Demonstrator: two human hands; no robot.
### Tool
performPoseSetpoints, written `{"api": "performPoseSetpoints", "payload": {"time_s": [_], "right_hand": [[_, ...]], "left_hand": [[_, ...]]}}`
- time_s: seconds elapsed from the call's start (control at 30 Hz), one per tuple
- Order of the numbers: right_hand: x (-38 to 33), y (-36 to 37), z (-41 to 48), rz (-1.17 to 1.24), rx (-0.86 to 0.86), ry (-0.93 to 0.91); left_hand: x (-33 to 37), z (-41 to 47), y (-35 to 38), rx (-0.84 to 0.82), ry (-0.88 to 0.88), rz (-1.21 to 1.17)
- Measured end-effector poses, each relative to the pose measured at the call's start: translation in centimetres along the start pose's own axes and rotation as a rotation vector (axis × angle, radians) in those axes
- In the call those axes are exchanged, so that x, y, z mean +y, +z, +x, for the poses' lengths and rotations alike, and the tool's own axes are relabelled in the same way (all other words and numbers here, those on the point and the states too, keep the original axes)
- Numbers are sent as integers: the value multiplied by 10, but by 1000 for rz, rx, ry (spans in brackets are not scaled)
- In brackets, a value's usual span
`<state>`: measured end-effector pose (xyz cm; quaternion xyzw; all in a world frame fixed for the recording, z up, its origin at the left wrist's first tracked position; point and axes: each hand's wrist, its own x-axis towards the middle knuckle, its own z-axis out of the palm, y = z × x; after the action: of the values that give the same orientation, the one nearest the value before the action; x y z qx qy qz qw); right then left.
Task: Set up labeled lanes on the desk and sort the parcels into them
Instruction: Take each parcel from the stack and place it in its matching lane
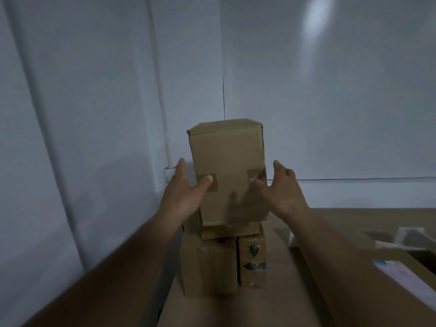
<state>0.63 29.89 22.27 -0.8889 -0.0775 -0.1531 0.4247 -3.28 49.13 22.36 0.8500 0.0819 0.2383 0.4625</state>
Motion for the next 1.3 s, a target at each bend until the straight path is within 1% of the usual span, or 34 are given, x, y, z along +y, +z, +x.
{"api": "performPoseSetpoints", "payload": {"time_s": [0.13, 0.23, 0.3, 0.37, 0.47, 0.57, 0.73, 1.0, 1.13, 1.3], "right_hand": [[-2, 6, 30, 170, 3, 11], [-4, 12, 50, 339, -7, 18], [-5, 19, 57, 397, -23, 3], [-6, 25, 59, 424, -28, -12], [-7, 29, 54, 445, -20, -37], [-8, 23, 37, 453, 13, -56], [-18, -1, -21, 448, 39, -86], [-34, -29, -157, 470, 94, -125], [-38, -27, -230, 483, 103, -118], [-19, -6, -319, 534, 13, -56]], "left_hand": [[-1, 28, -2, 21, -67, -139], [-7, 47, -2, 13, -94, -175], [-8, 53, 2, -33, -63, -219], [-7, 53, 8, -81, 13, -274], [-5, 49, 13, -80, 48, -380], [-1, 36, 8, -86, 66, -430], [13, -20, -15, -124, 86, -494], [17, -143, -69, -145, 156, -509], [-3, -209, -92, -157, 145, -544], [-46, -289, -98, -159, 66, -627]]}}
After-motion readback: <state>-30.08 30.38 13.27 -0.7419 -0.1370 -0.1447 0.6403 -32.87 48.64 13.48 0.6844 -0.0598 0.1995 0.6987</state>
